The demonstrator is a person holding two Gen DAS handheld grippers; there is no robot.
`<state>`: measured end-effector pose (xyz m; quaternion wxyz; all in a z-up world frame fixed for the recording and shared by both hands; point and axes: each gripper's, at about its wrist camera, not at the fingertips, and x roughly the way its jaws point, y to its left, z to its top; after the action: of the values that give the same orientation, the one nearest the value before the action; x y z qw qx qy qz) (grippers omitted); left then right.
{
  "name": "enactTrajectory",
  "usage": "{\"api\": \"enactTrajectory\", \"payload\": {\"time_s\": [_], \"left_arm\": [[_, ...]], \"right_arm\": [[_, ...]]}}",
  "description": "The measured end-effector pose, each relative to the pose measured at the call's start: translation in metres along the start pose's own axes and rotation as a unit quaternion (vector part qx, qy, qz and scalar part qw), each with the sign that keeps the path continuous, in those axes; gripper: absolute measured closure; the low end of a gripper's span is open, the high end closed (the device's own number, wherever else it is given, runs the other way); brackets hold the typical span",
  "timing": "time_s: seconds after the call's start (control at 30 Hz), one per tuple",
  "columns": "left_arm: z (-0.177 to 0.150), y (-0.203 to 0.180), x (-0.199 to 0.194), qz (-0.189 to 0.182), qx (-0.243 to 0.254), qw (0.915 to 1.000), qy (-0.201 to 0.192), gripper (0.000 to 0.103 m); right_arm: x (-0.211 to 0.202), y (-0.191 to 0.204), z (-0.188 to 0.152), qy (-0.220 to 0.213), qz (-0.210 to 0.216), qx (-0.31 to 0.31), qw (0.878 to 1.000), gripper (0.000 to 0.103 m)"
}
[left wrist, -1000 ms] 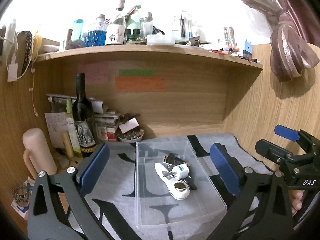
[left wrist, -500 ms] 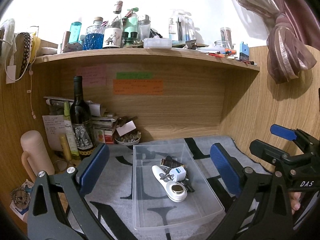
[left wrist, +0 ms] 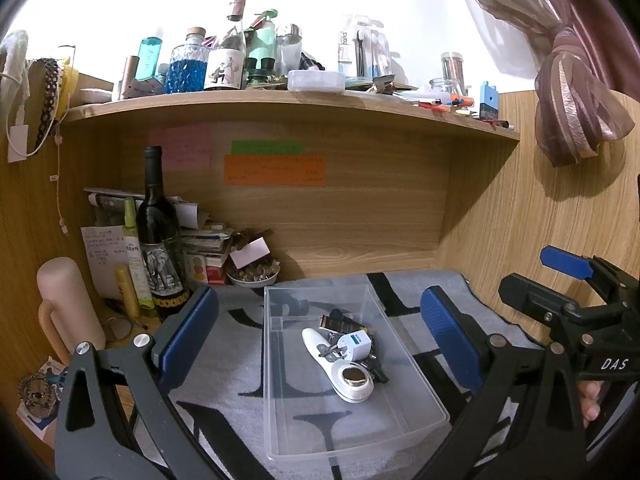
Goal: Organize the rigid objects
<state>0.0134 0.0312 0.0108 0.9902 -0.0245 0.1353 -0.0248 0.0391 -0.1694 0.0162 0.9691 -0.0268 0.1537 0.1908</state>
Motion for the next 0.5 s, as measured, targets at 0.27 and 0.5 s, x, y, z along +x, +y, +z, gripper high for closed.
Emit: {"api": "enactTrajectory", "payload": {"time_s": [0.27, 0.5], "left_arm": [[-0.0003, -0.0002, 0.0014, -0.003, 0.000, 1.0000, 0.002, 0.001], [-0.0007, -0.0017, 0.0032, -0.004, -0.001, 1.0000, 0.005, 0.001]], "right_arm": [[0.0007, -0.0008, 0.0004, -0.001, 0.000, 0.001, 1.000, 0.000], [-0.0005, 0.0042, 0.0021, -0.006, -0.008, 0.003, 1.000, 0.000]]}}
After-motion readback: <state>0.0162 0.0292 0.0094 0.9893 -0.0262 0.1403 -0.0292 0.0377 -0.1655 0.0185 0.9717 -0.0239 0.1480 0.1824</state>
